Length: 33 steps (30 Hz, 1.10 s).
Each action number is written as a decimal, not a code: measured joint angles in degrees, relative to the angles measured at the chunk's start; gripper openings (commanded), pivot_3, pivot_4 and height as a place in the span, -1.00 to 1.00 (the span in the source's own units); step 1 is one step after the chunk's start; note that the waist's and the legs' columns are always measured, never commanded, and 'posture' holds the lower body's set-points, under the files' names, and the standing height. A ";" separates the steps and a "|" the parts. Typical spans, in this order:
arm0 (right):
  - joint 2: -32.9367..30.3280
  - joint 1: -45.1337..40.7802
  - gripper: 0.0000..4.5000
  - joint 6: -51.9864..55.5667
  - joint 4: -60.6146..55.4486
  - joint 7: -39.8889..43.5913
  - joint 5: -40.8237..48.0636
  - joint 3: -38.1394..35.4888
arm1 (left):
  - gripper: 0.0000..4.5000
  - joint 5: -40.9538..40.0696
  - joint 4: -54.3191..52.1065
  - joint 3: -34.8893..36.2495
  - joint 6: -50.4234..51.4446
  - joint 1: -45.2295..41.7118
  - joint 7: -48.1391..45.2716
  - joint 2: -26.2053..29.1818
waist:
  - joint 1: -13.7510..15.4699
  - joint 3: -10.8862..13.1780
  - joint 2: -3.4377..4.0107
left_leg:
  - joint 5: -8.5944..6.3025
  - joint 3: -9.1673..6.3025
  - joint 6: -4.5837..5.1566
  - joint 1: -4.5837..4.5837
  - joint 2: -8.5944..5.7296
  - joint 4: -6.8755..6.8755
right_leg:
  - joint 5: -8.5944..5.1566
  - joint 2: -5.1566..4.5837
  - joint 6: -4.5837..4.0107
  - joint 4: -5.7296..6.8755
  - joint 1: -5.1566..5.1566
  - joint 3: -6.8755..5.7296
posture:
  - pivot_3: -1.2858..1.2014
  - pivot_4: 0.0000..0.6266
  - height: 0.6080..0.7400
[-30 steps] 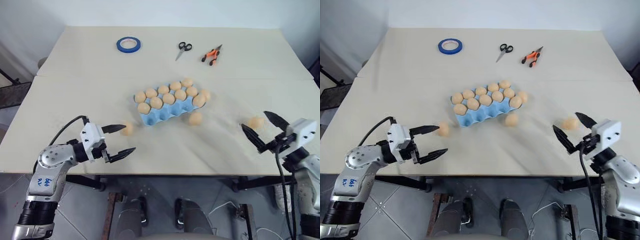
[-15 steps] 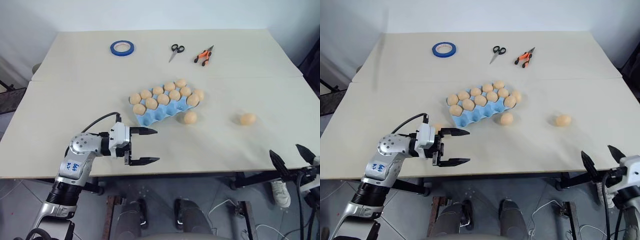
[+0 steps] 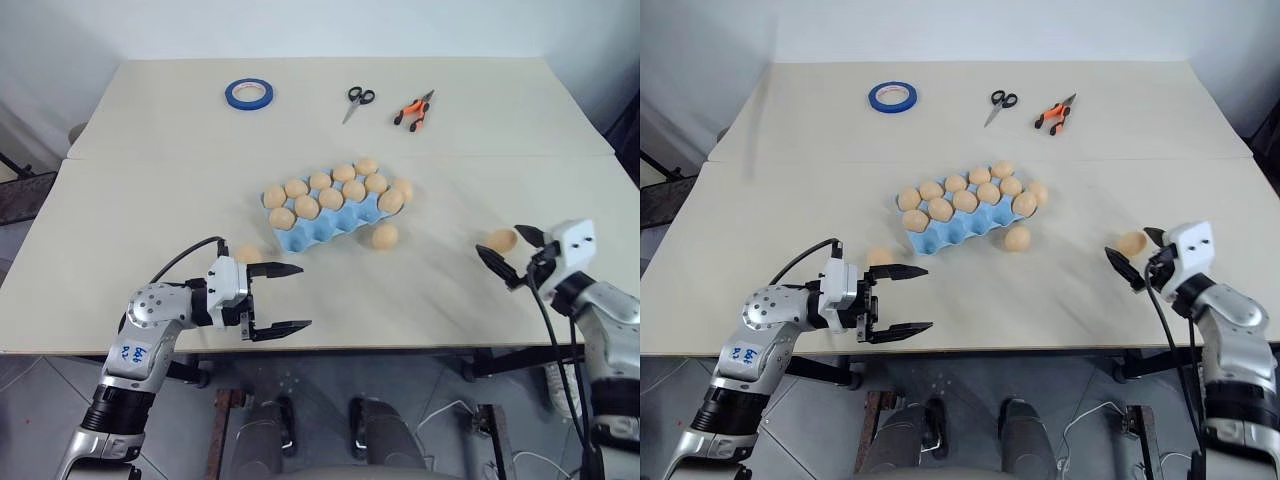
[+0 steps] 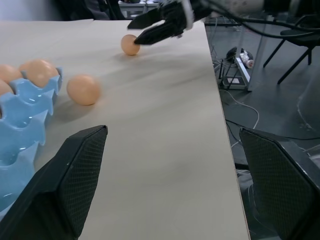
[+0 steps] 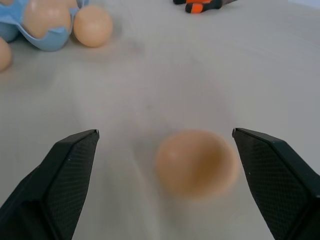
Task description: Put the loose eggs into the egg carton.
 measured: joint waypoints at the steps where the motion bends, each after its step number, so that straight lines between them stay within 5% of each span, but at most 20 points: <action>1: -0.02 -2.28 1.00 -0.90 2.86 0.56 -1.07 0.87 | 1.00 0.00 -0.06 0.10 0.11 0.00 0.42 0.00 | -0.01 0.00 0.00 | -0.01 0.00 0.02 0.00 0.00 0.02 | 0.01 0.00 0.02 0.00 0.01 -0.02 | 0.03 -0.52 1.00; 8: -0.05 -5.51 1.00 -3.10 7.04 3.11 -2.13 2.28 | 1.00 0.00 -1.27 1.50 0.18 1.20 2.70 0.05 | -0.06 0.01 0.01 | -0.01 0.03 0.04 -0.01 0.00 0.02 | 0.04 0.00 0.07 0.00 0.00 -0.29 | 0.03 -0.52 1.00; 24: -4.51 7.79 1.00 7.20 -16.49 4.65 4.65 -2.47 | 1.00 -2.22 -9.55 2.41 4.78 6.57 6.37 1.56 | 0.74 0.01 0.02 | -0.05 0.10 0.05 -0.01 0.03 0.00 | -0.09 0.00 -0.18 -0.10 -0.01 0.13 | 0.03 -0.52 1.00; 33: -3.72 -0.74 1.00 5.81 -4.04 3.05 -1.27 3.45 | 1.00 -2.74 -9.25 2.24 4.73 5.52 5.97 1.22 | 0.94 0.01 0.02 | -0.06 0.18 0.04 -0.06 -0.02 -0.34 | 0.05 0.00 0.06 -0.40 -0.08 0.11 | 0.03 -0.52 1.00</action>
